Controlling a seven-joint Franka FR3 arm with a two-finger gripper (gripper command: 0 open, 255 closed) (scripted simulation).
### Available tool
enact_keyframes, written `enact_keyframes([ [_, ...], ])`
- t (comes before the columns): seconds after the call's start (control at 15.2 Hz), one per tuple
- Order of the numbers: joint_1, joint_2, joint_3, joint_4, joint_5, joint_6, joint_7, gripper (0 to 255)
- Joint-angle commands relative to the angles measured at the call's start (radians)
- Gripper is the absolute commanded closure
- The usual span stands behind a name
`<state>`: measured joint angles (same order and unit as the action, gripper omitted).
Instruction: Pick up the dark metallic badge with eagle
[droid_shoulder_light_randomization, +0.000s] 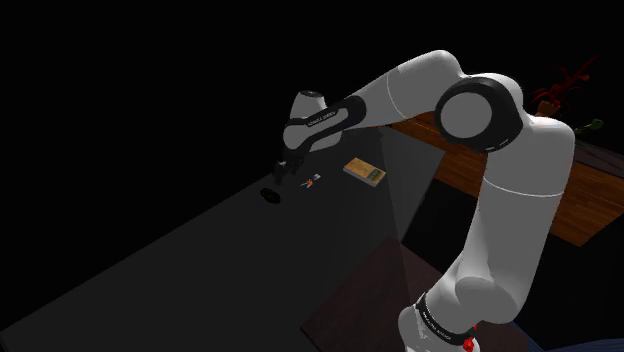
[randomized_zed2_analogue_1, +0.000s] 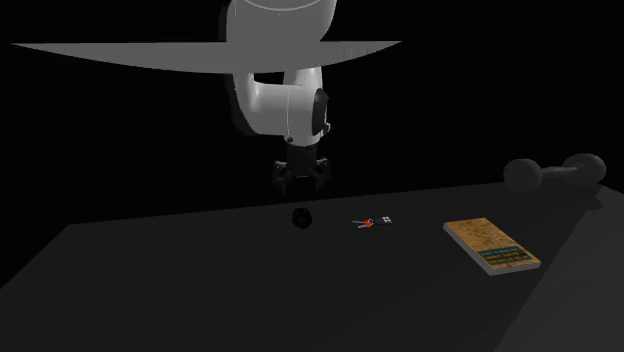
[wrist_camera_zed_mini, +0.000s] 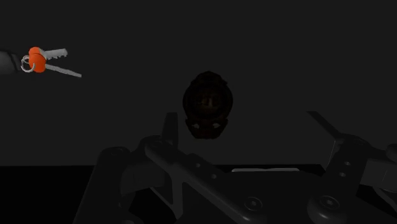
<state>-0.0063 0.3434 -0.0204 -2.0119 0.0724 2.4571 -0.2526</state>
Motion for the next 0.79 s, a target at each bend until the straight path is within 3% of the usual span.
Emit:
enact_keyframes([
  [0.0, -0.007, 0.074, 0.003, 0.054, 0.008, 0.012, -0.015, 0],
  [0.46, -0.021, 0.35, 0.018, 0.305, 0.02, 0.01, -0.04, 0],
  [0.73, -0.022, 0.391, 0.02, 0.314, 0.022, 0.042, -0.044, 0],
])
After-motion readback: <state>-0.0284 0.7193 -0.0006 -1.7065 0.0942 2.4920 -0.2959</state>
